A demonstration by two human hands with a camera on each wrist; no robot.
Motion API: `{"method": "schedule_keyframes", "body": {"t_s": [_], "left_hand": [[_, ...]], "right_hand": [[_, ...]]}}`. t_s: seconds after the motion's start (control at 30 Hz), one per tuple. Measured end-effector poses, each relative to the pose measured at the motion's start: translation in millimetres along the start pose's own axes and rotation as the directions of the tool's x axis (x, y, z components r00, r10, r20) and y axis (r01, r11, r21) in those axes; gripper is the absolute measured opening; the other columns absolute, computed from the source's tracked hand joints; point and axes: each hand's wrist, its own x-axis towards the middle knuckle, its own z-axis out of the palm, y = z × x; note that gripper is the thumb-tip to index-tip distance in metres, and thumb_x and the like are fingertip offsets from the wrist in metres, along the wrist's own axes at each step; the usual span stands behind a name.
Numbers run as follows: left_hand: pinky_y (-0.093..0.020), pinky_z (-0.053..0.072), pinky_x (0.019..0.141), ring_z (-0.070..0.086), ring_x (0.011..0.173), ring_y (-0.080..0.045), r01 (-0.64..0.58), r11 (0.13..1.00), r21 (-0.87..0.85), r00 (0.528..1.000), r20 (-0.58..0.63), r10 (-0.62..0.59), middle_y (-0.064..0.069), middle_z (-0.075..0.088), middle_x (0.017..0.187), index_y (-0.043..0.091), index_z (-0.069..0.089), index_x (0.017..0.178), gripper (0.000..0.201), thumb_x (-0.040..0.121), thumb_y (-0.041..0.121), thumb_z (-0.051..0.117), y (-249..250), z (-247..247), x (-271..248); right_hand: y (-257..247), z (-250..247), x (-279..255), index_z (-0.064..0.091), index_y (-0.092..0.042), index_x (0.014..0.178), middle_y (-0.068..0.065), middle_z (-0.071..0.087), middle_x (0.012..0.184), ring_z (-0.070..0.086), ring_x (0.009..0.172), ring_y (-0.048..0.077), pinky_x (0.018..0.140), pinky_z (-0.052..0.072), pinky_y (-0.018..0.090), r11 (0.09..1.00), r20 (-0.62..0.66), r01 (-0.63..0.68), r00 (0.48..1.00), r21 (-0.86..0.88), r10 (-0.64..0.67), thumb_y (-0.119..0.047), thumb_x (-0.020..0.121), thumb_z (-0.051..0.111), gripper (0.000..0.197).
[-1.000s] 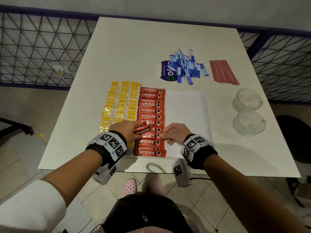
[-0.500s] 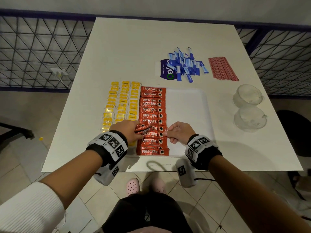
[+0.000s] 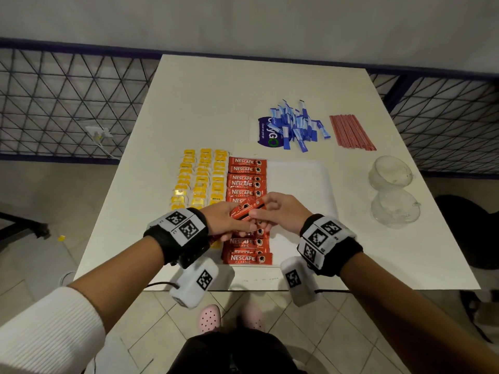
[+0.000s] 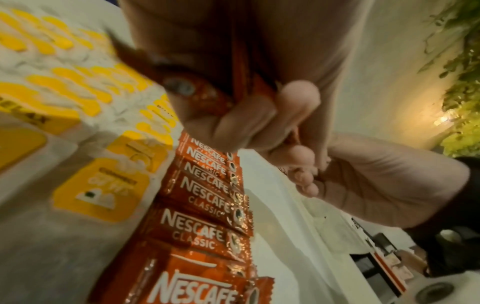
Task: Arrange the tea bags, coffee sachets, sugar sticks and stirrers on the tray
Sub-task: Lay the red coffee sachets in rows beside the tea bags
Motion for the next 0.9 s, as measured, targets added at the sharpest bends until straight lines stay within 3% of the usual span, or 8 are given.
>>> {"method": "schedule_keyframes", "body": {"t_s": [0.07,0.17,0.27,0.43,0.57,0.7,0.8,0.9], "left_hand": [[-0.017,0.034,0.039,0.041,0.035,-0.006,-0.012,0.998,-0.066,1.000,0.016,0.013,0.005,0.058,0.059,0.016,0.058,0.085,0.012,0.087,0.027,0.063,0,0,-2],[-0.017,0.032,0.036,0.037,0.032,-0.005,0.022,0.985,-0.170,0.999,-0.020,-0.026,0.007,0.054,0.049,0.015,0.053,0.077,0.030,0.088,0.043,0.052,-4,-4,-5],[-0.016,0.034,0.034,0.035,0.030,-0.004,0.066,0.968,-0.243,0.997,-0.031,-0.076,0.008,0.055,0.046,0.014,0.053,0.075,0.038,0.093,0.045,0.042,-8,-10,-10],[-0.015,0.034,0.035,0.036,0.029,-0.004,0.080,0.953,-0.291,0.991,-0.081,-0.108,0.004,0.062,0.054,0.011,0.061,0.081,0.019,0.088,0.028,0.058,-17,-19,-15],[-0.015,0.034,0.034,0.037,0.029,-0.004,0.074,0.949,-0.306,0.972,-0.191,-0.137,0.003,0.065,0.056,0.016,0.063,0.101,0.016,0.086,0.021,0.064,-23,-19,-13],[-0.016,0.034,0.035,0.038,0.031,-0.007,0.053,0.950,-0.309,0.954,-0.265,-0.140,0.000,0.068,0.065,0.019,0.066,0.098,0.017,0.082,0.020,0.069,-29,-19,-10],[-0.016,0.034,0.034,0.038,0.030,-0.006,0.018,0.950,-0.311,0.937,-0.326,-0.125,0.003,0.066,0.057,0.017,0.065,0.094,0.013,0.082,0.019,0.069,-27,-18,-9],[-0.015,0.033,0.033,0.037,0.027,-0.004,-0.050,0.949,-0.313,0.895,-0.436,-0.097,0.007,0.059,0.043,0.014,0.064,0.098,0.018,0.083,0.020,0.068,-18,-19,-4]], "right_hand": [[-2,-1,1,0.055,-0.001,0.100,0.004,0.061,0.065,0.057,0.049,0.008,0.054,0.051,0.018,0.999,-0.012,0.010,1.000,0.043,-0.010,-0.007,0.083,0.065,0.021],[-3,-8,-1,0.056,-0.005,0.090,0.010,0.061,0.066,0.056,0.044,0.007,0.051,0.051,0.017,0.990,-0.066,0.053,0.997,0.129,-0.045,-0.003,0.083,0.064,0.012],[1,-16,-4,0.064,-0.012,0.089,0.011,0.064,0.069,0.057,0.049,0.011,0.053,0.052,0.018,0.970,-0.103,0.109,0.991,0.217,-0.088,0.000,0.081,0.065,0.015],[10,-18,-2,0.069,-0.015,0.082,0.005,0.068,0.086,0.063,0.080,0.016,0.076,0.054,0.021,0.977,-0.055,0.055,0.997,0.204,-0.045,0.005,0.078,0.065,0.021],[11,-17,1,0.069,-0.016,0.084,0.007,0.065,0.107,0.059,0.104,0.022,0.094,0.049,0.031,0.983,0.008,-0.014,1.000,0.181,0.012,0.012,0.080,0.056,0.031],[10,-17,1,0.064,-0.010,0.093,0.009,0.064,0.098,0.062,0.083,0.018,0.078,0.054,0.021,0.965,0.027,-0.010,1.000,0.260,0.003,0.009,0.084,0.054,0.023],[13,-20,1,0.061,-0.010,0.109,0.004,0.066,0.082,0.062,0.073,0.012,0.073,0.052,0.019,0.992,0.008,0.027,1.000,0.121,-0.028,-0.006,0.085,0.062,0.025],[16,-18,-1,0.060,-0.020,0.101,-0.004,0.070,0.076,0.063,0.072,0.008,0.069,0.049,0.019,1.000,0.062,0.007,0.998,-0.014,-0.006,-0.014,0.082,0.067,0.021]]}}
